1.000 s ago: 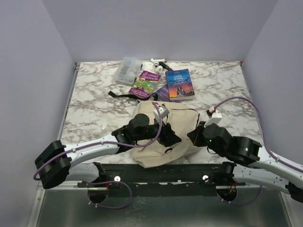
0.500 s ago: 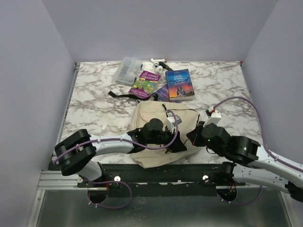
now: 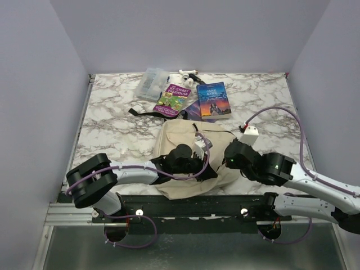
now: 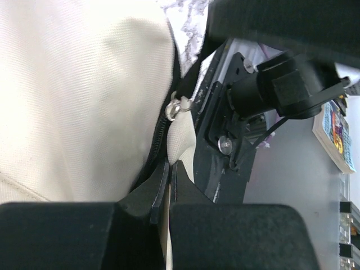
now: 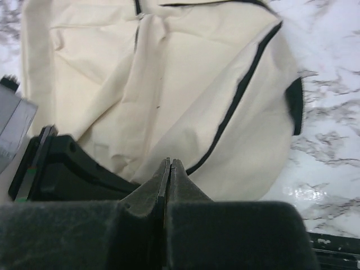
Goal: Pack the student bag
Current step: Unzip the student bag at the center of the board.
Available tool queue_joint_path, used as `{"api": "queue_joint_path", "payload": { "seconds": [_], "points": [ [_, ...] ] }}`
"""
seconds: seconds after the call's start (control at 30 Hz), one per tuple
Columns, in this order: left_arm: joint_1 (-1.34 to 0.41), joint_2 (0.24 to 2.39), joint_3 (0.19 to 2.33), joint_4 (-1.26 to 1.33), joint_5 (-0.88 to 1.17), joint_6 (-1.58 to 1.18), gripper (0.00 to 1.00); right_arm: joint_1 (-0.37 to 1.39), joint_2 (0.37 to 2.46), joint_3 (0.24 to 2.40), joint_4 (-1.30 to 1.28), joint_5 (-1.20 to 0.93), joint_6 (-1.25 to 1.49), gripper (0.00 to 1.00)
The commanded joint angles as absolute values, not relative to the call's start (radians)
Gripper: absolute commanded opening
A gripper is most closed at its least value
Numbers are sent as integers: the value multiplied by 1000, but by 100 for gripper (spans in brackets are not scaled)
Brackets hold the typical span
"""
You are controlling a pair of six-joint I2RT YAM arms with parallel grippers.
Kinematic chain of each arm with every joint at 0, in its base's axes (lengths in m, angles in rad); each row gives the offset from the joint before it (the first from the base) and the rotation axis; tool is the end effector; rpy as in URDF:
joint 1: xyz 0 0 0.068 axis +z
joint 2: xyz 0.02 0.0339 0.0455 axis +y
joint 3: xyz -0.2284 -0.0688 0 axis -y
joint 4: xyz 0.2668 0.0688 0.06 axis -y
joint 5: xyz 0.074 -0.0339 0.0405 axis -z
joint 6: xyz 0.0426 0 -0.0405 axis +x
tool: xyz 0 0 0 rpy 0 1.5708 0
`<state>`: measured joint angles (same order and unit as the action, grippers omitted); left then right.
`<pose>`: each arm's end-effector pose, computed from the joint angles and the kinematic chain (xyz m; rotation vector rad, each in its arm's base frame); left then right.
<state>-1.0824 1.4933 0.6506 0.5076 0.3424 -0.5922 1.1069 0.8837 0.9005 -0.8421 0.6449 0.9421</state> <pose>0.1433 -0.3003 0.1445 0.7797 2.0261 -1.3869 0.1187 0.1801 0.2752 0.1055 2.2185 0.3536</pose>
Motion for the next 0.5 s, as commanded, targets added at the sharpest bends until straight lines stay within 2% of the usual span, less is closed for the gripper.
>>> {"api": "queue_joint_path", "payload": {
  "seconds": [0.0,0.1,0.17,0.27,0.33,0.47],
  "points": [
    [-1089,1471,571,494,262,-597,0,1033,962,991,-941,810,971,0],
    [-1089,1468,541,494,249,-600,0,836,986,974,-864,708,854,0],
    [-1090,1465,520,494,244,-608,0,642,967,943,-777,598,745,0],
    [-1092,1451,501,494,239,-616,0,472,961,932,-682,446,648,0],
    [-1092,1436,505,494,245,-612,0,442,982,944,-642,266,589,0],
    [-1092,1431,537,493,256,-591,0,443,1035,949,-721,-78,587,0]
  ]
}}
